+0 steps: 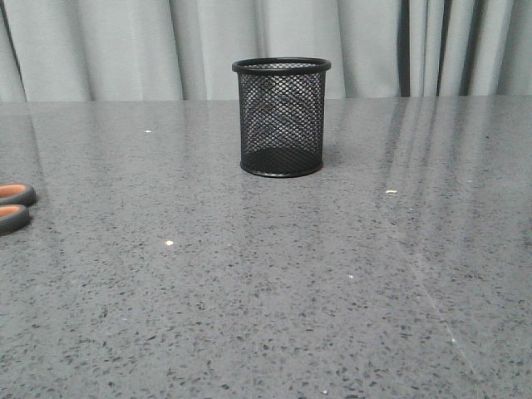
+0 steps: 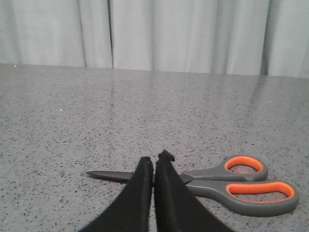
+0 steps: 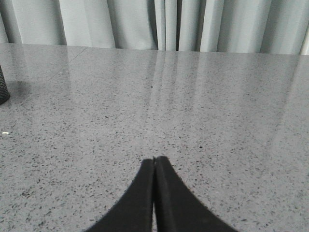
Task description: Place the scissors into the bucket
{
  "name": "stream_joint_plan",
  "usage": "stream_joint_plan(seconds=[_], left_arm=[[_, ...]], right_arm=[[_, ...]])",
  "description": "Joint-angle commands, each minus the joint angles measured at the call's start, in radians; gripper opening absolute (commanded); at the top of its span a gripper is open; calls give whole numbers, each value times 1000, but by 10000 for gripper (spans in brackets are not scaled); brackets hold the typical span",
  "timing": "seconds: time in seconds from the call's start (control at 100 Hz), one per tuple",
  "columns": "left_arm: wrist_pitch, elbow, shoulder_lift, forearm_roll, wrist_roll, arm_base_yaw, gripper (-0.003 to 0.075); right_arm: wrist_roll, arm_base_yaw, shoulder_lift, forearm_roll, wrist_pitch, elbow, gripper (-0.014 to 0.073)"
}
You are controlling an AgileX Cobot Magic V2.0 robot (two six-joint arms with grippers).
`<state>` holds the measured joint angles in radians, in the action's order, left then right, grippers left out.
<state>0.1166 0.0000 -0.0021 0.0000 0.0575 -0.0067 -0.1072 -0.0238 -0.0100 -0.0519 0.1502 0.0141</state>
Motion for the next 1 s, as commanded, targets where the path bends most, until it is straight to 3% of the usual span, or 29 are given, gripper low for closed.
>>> stream_joint_plan(seconds=[0.0, 0.99], left_arm=[[-78, 42, -25, 0, 7, -5, -20], [-78, 42, -25, 0, 7, -5, -20]], right_arm=[[-3, -6, -22, 13, -73, 5, -55], [-3, -6, -22, -4, -77, 5, -55]])
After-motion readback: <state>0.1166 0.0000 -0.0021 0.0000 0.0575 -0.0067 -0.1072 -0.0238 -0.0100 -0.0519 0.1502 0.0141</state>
